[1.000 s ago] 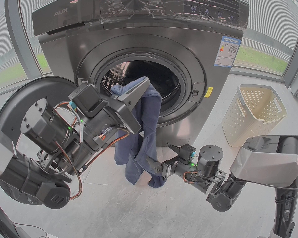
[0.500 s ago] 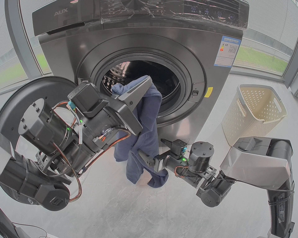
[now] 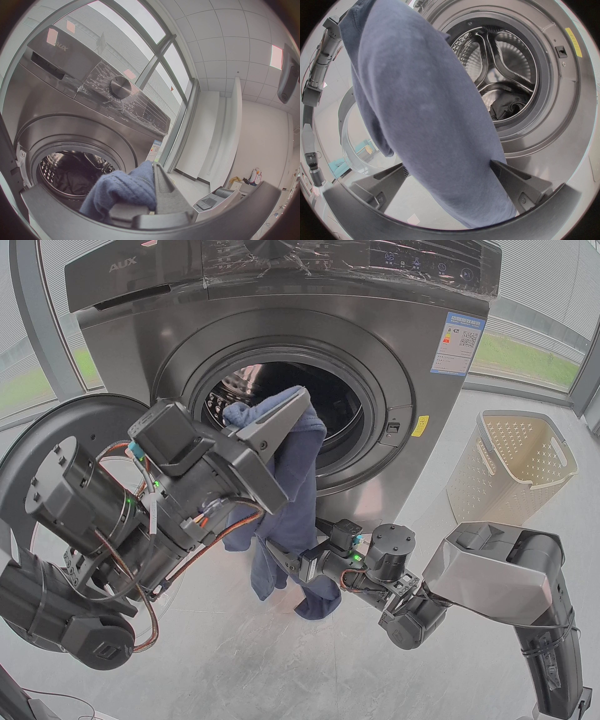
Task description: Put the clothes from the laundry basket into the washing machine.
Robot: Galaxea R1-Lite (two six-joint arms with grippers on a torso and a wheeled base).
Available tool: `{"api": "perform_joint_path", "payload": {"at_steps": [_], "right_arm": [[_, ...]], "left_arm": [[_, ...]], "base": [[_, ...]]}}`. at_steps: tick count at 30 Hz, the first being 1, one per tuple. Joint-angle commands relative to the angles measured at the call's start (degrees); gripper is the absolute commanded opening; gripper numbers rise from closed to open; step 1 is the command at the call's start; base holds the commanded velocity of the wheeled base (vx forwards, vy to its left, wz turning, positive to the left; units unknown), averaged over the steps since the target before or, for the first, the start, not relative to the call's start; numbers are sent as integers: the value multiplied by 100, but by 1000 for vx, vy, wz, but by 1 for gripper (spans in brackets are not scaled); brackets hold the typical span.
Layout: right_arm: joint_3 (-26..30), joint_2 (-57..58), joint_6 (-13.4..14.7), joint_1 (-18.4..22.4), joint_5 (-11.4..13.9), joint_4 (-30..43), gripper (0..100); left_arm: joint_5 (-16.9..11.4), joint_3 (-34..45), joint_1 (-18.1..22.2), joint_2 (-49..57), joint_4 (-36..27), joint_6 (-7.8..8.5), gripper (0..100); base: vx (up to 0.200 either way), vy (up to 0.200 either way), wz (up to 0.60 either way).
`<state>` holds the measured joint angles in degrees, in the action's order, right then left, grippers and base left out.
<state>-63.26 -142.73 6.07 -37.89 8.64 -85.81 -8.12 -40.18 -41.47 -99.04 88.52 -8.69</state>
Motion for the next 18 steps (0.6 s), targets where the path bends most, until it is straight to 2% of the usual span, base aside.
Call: {"api": "perform_joint_path", "payload": {"at_steps": [1,6,7,15,18], "right_arm": [[-284,-238,8,10,-3,-15,100],[-424,-300,8,-8,-21,-24,100],[-451,-300,8,-17,-29,-24,0],[-398,-194,17,80,-73,-85,0],[-275,-9,52,212,-205,-138,0]], "left_arm": [[-5,1,-1,69,-10,-1,0],[-5,1,-1,69,-1,-1,0],[3,1,8,77,-1,-10,0],[3,98,95,95,25,-36,0],[21,195,227,183,25,-54,0]], "base": [[0,0,0],[0,0,0],[0,0,0],[0,0,0],[0,0,0]]}}
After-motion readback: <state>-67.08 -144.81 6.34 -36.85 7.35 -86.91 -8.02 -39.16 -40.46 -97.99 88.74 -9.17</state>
